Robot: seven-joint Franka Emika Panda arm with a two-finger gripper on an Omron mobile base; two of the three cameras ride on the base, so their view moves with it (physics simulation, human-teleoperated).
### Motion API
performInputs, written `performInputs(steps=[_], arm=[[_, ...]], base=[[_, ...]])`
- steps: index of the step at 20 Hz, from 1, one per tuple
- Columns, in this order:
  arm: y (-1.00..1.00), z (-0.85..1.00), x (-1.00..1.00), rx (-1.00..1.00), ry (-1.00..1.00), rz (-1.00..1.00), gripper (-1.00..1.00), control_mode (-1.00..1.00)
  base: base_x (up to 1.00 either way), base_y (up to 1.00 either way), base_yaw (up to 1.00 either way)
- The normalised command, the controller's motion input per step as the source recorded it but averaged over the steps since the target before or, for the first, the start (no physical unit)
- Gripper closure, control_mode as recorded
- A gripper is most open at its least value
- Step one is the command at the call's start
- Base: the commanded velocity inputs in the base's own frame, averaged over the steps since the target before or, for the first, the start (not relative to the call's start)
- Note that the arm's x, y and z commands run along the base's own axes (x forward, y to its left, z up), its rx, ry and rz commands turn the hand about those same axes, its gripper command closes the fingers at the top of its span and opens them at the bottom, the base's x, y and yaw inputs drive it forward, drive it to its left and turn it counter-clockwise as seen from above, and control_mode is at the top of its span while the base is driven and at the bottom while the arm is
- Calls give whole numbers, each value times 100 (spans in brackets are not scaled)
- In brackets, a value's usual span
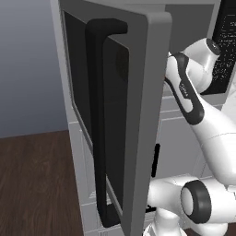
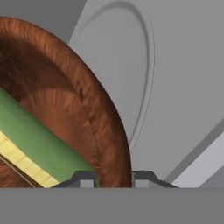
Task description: Pick the corn from the sink and place it in the bowl. Then pick the bowl and place it in the microwave. Then close the microwave door and press the start button.
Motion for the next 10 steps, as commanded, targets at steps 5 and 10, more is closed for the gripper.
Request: performInputs(steps=[5, 10], arm=[[0, -6, 22, 0, 0, -1, 100, -100], [0, 0, 25, 0, 0, -4, 100, -100]], base=[[0, 0, 0], [0, 0, 0]])
